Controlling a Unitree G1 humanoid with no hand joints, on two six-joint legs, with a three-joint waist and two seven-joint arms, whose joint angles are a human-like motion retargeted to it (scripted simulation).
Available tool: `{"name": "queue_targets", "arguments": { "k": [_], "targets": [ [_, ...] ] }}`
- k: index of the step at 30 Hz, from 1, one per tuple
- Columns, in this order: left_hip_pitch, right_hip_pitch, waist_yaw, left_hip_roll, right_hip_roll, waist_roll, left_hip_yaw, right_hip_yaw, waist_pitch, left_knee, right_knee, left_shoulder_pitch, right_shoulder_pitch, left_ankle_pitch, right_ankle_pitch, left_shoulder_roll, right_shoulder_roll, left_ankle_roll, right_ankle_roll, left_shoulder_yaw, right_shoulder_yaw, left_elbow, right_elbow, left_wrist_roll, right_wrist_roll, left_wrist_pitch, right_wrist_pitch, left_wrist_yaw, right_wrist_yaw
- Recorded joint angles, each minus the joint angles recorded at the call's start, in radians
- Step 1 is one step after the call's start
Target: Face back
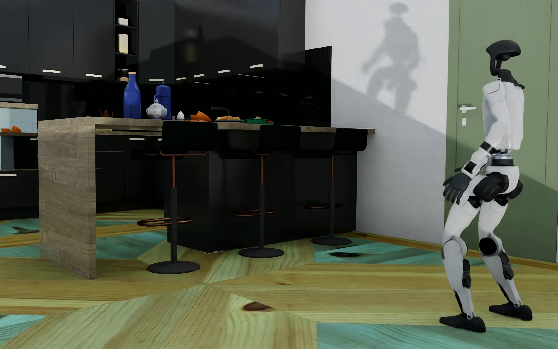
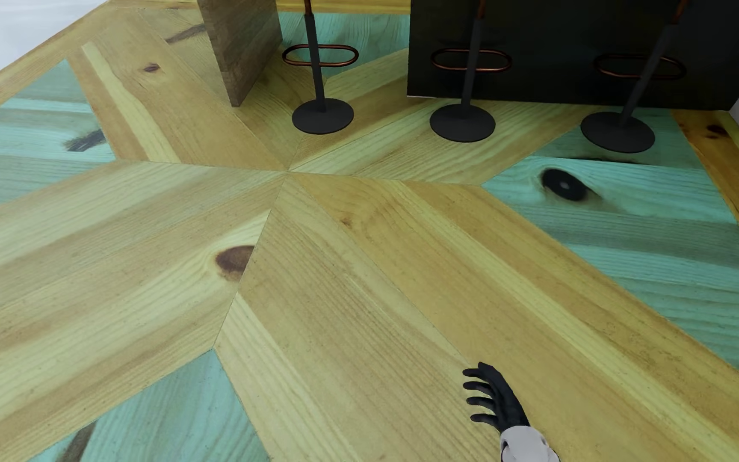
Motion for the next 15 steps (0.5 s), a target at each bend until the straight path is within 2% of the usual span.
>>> {"name": "queue_targets", "arguments": {
  "k": [1, 2, 3, 4, 6, 7, 8, 10, 12, 13, 15],
  "targets": [
    [0.021, -0.003, -0.061, 0.000, 0.010, -0.003, 0.003, 0.025, 0.025, -0.023, 0.017, -0.054, 0.017, 0.014, 0.030, 0.005, 0.000, -0.005, -0.017, 0.014, 0.020, -0.020, -0.026, -0.007, 0.028, 0.004, -0.014, -0.023, -0.019],
    [0.023, -0.009, -0.101, -0.004, 0.015, -0.014, 0.005, 0.039, 0.031, -0.042, 0.011, -0.121, 0.070, 0.028, 0.031, -0.001, -0.018, -0.005, -0.081, -0.003, 0.011, -0.048, -0.022, -0.021, 0.056, -0.011, -0.024, -0.035, -0.027],
    [0.015, 0.006, -0.145, -0.008, 0.020, -0.027, 0.001, 0.050, 0.023, -0.054, -0.041, -0.174, 0.111, 0.038, 0.003, -0.027, -0.027, -0.005, -0.091, -0.033, -0.006, -0.052, 0.037, -0.034, 0.076, -0.056, -0.021, -0.037, -0.032],
    [0.012, 0.012, -0.179, -0.009, 0.015, -0.046, -0.001, 0.053, 0.019, -0.064, -0.070, -0.194, 0.161, 0.046, 0.025, -0.042, -0.007, -0.009, 0.016, -0.058, -0.025, -0.052, 0.036, -0.040, 0.084, -0.102, 0.008, -0.038, -0.039],
    [0.009, 0.007, -0.199, -0.008, 0.021, -0.068, -0.016, 0.046, 0.027, -0.075, -0.074, -0.206, 0.198, 0.056, 0.031, -0.064, 0.013, -0.017, 0.015, -0.080, -0.030, -0.042, 0.037, -0.027, 0.066, -0.141, 0.086, -0.040, -0.037],
    [0.010, 0.011, -0.195, -0.008, 0.021, -0.071, -0.024, 0.037, 0.036, -0.082, -0.077, -0.195, 0.193, 0.062, 0.033, -0.067, 0.008, -0.020, 0.011, -0.072, -0.021, -0.033, 0.023, -0.008, 0.037, -0.131, 0.109, -0.044, -0.027],
    [0.014, 0.018, -0.184, -0.009, 0.022, -0.068, -0.029, 0.033, 0.049, -0.084, -0.081, -0.177, 0.180, 0.065, 0.035, -0.074, 0.002, -0.020, 0.011, -0.070, -0.030, -0.044, 0.025, 0.015, 0.002, -0.099, 0.113, -0.048, -0.013],
    [0.011, 0.019, -0.168, -0.002, 0.029, -0.053, -0.032, 0.032, 0.062, -0.074, -0.081, -0.154, 0.145, 0.063, 0.039, -0.039, 0.007, -0.022, 0.009, -0.063, -0.013, -0.048, 0.016, 0.054, -0.057, -0.019, 0.083, -0.061, 0.007],
    [0.010, 0.011, -0.164, -0.006, 0.026, -0.049, -0.030, 0.033, 0.052, -0.090, -0.083, -0.151, 0.149, 0.076, 0.045, -0.037, 0.009, -0.023, 0.008, -0.044, -0.002, -0.065, 0.005, 0.072, -0.061, 0.028, 0.037, -0.065, 0.024],
    [0.015, 0.014, -0.159, -0.007, 0.026, -0.047, -0.032, 0.031, 0.047, -0.101, -0.088, -0.158, 0.152, 0.083, 0.048, -0.036, 0.012, -0.025, 0.006, -0.054, -0.003, -0.055, 0.024, 0.072, -0.048, 0.008, 0.023, -0.064, 0.029],
    [0.025, 0.019, -0.153, -0.011, 0.024, -0.044, -0.038, 0.029, 0.037, -0.106, -0.081, -0.145, 0.158, 0.082, 0.044, -0.042, 0.027, -0.029, 0.003, -0.059, -0.023, -0.055, 0.021, 0.055, -0.026, -0.037, 0.028, -0.068, 0.032]
  ]
}}
